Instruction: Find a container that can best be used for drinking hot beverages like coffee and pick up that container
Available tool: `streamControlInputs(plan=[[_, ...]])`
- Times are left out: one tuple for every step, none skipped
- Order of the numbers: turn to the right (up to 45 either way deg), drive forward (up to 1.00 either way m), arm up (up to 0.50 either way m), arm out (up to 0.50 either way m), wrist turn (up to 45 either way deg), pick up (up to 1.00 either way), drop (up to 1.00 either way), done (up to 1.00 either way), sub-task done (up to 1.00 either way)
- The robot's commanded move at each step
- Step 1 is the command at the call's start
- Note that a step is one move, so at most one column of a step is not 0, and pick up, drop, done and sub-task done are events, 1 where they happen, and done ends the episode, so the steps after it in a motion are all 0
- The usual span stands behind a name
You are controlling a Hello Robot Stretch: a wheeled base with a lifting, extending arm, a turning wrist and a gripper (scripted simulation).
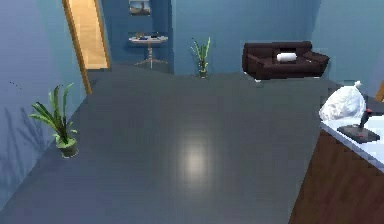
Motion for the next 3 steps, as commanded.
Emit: streamControlInputs(plan=[[0.0, 0.0, 0.5, 0.0, 0.0, 0.0, 0.0, 0.0, 0.0], [0.0, 0.0, 0.38, 0.0, 0.0, 0.0, 0.0, 0.0, 0.0], [0.0, 0.0, 0.0, 0.0, 45.0, 0.0, 0.0, 0.0, 0.0]])
